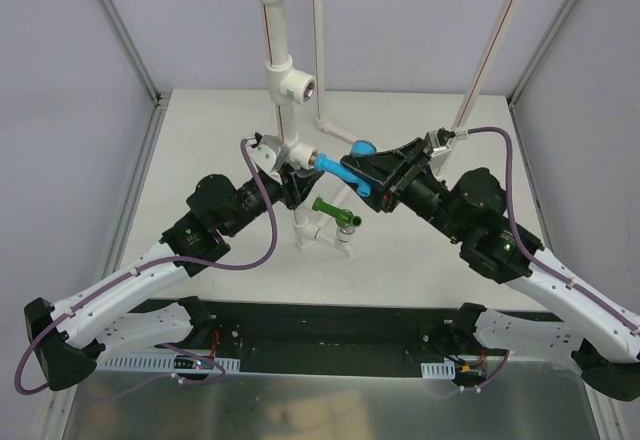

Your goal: Install the water faucets

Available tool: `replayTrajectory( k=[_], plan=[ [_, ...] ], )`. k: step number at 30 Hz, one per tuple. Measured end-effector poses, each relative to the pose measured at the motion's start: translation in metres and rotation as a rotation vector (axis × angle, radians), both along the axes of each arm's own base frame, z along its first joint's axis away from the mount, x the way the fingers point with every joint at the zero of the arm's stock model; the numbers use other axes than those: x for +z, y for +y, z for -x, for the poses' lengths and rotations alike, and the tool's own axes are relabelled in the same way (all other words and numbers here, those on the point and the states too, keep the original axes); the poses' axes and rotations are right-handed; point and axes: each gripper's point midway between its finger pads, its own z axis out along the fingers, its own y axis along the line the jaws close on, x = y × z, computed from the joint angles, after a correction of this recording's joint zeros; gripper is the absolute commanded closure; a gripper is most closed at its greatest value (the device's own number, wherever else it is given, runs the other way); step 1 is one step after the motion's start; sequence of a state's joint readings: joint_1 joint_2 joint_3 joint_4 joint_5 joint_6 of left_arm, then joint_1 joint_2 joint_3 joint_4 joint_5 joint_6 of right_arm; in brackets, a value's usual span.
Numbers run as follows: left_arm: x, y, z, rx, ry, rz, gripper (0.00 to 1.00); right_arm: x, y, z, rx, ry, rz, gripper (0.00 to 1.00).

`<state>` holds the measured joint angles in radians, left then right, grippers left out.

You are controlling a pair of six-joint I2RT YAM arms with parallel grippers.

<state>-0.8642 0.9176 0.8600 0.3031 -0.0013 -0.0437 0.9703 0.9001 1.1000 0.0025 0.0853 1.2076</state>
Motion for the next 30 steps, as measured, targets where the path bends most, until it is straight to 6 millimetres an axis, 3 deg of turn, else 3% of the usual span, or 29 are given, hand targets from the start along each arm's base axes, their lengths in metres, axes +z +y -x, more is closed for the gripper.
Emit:
replayTrajectory(
  k=[15, 21, 27, 30],
  plan=[
    [0.0, 0.004, -0.01, 0.015, 0.007, -0.005, 1.0, -0.009, -0.052, 0.001, -0.17, -0.193, 0.127, 0.47],
    [-0.001, 0.004, -0.018, 0.006, 0.02, -0.023, 1.0, -0.029, -0.063, -0.013, -0.25, -0.527, 0.462, 0.47],
    [-0.002, 0.005, -0.019, -0.005, 0.022, -0.026, 1.0, -0.057, -0.073, -0.028, -0.309, -0.974, 0.836, 0.46],
    [-0.002, 0.004, -0.018, -0.009, 0.023, -0.029, 1.0, -0.056, -0.07, -0.024, -0.273, -1.222, 0.963, 0.44]
  ],
)
